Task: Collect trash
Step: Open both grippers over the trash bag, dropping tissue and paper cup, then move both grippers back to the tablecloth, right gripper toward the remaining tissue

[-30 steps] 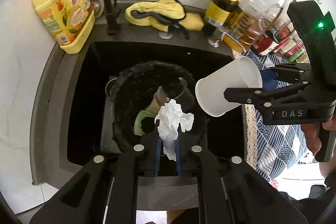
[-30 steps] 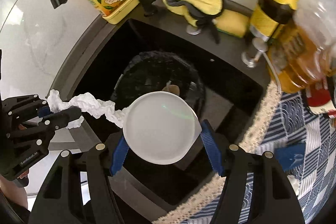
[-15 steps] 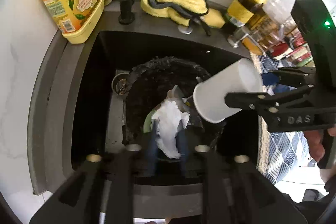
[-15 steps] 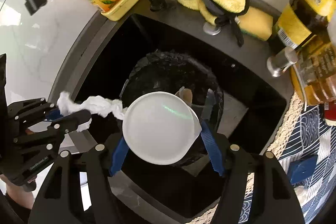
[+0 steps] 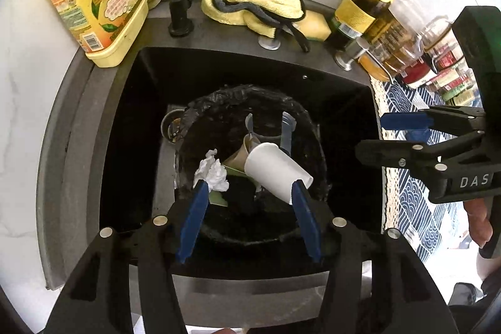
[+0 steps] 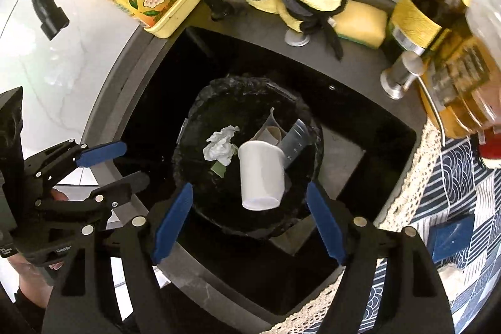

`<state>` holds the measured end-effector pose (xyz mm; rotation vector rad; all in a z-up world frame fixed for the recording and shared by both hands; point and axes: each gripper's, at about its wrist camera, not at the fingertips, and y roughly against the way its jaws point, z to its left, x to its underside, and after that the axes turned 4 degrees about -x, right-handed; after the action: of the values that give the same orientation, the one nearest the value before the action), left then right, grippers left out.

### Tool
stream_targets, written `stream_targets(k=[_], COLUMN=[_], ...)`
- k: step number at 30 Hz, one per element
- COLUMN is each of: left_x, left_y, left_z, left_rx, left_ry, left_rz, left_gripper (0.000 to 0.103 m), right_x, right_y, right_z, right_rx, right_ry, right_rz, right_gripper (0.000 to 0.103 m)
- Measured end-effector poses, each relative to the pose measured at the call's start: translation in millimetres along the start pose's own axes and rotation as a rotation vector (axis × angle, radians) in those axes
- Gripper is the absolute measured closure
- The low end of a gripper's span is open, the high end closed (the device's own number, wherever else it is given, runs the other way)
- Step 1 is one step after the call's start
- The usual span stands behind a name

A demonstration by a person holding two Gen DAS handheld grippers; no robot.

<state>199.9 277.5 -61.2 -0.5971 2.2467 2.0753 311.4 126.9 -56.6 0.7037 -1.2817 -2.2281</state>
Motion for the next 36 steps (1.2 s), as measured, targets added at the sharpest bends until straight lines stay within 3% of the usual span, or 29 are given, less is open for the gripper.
stream_targets(k=[8,10,14,22,34,36], left_x=[7,8,8,5,6,6], left_y=[10,12,15,13,-6,-10], left_z=[-27,-34,-52,-107,-181,-191], left_rx=[0.006,0.01,0.024,0.071,0.139,0.141], left_ry=[-0.059,-0.075,-0.119,-0.25,-0.398,-0.415], left_rz=[-0.016,-0.023,-0.037,-0.046,-0.011,-0.003], left_gripper=[0.049,0.04,0.038,0.038,0.037,0.031], right_x=[27,37,54,101,171,178], right_y=[19,28,44,84,115,115], right_z=[-15,-19,-33,-88,-170,-181], right_rx=[0.015,0.026,0.052,0.137,0.253,0.265], right_ry=[-0.05,-0.064,-0.093,-0.246,-0.453,-0.477], right_rz=[-0.04,-0.055,-0.086,-0.146,-0.158,-0.149], right_gripper=[0.028,0.028,0.021,0.021,0.021,0.021])
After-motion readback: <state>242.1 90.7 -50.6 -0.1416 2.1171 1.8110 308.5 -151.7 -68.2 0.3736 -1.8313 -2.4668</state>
